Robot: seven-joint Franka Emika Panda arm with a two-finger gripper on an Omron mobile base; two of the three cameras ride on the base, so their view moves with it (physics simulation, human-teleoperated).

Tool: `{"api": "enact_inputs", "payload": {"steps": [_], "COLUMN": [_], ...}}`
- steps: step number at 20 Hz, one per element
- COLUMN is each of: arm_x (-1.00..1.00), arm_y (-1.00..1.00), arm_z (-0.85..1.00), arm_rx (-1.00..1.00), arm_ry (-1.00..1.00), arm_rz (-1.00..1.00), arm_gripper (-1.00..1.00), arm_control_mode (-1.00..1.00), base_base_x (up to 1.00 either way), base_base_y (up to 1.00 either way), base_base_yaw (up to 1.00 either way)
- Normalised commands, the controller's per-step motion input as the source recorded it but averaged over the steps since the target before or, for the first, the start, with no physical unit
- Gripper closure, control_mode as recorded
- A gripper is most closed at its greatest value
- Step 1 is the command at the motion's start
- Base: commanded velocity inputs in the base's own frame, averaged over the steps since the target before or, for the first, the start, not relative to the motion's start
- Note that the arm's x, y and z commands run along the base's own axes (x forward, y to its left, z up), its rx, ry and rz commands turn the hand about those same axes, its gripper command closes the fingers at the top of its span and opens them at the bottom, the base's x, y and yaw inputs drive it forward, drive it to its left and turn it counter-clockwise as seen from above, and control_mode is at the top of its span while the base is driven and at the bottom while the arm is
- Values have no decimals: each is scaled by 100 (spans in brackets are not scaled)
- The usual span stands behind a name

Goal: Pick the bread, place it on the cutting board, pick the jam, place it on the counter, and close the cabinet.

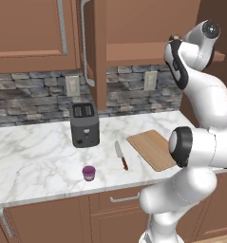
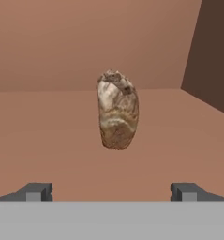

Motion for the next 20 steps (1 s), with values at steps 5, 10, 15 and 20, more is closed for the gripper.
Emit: {"api": "enact_inputs", "payload": {"steps": [5, 10, 15, 20], "arm_x": [17, 22, 19, 17], "arm_y": [-5, -8, -11, -8], "arm_z": [0, 0, 0, 0], "arm_rx": [0, 0, 0, 0], "arm_ry": [0, 0, 0, 0], "arm_rz": [0, 0, 0, 0], "arm_gripper": [-100, -100, -100, -100], "arm_control_mode": [-100, -100, -100, -100], "base_base_x": [0, 0, 0, 0], "base_base_y": [0, 0, 0, 0], "base_base_yaw": [0, 0, 0, 0]}}
